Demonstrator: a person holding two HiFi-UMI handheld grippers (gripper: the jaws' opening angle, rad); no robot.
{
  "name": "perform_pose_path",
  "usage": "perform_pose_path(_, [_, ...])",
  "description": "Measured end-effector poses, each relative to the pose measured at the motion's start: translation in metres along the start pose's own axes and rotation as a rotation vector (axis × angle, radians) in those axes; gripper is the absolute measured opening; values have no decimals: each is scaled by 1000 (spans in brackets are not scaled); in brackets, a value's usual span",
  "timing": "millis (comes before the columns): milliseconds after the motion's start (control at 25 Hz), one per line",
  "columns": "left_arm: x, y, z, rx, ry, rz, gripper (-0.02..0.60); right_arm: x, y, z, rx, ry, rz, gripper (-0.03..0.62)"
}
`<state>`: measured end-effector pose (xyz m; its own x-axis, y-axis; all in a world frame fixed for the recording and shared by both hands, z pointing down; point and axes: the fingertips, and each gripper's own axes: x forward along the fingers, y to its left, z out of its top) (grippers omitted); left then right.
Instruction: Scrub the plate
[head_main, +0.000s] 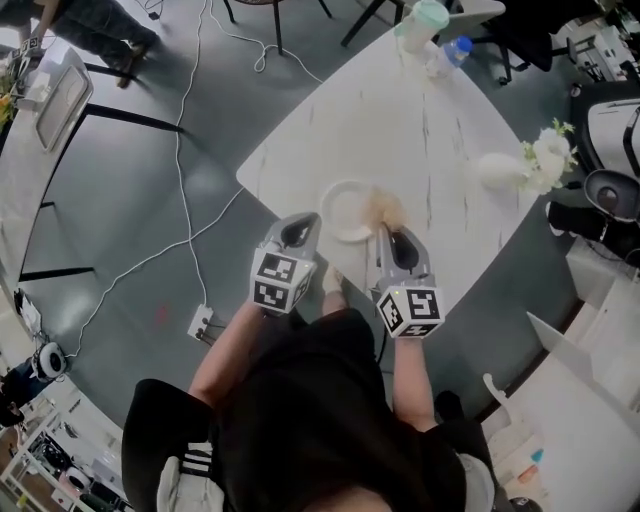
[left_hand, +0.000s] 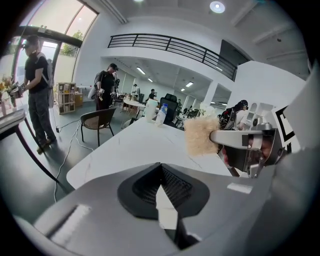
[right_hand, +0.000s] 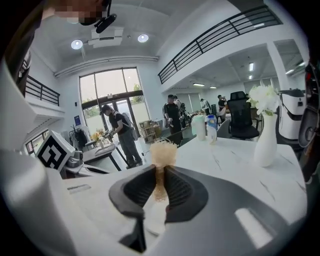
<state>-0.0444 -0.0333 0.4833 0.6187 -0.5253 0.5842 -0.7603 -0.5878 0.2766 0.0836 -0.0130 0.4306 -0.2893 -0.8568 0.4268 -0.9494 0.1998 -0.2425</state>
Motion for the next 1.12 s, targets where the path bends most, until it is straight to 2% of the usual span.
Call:
perform_pose_path(280, [31,11,-35,-79,115,45,7,25,-12,-19,3,60,56,52])
perform_pose_path(360, [39,13,-44,-111,139,44,59,32,-15,-25,3,78,69,52])
perform_pose_path(600, [58,20,-58,-224,164,43,102,44,-21,-39,7,111,92,52])
perform_pose_path(800, [72,23,-70,-251,198,47,138,52,-26,-46,17,128,104,52])
perform_pose_path(1120, [90,27,-82,-275,242,64,146,64,-28,-55,30,149,130,52])
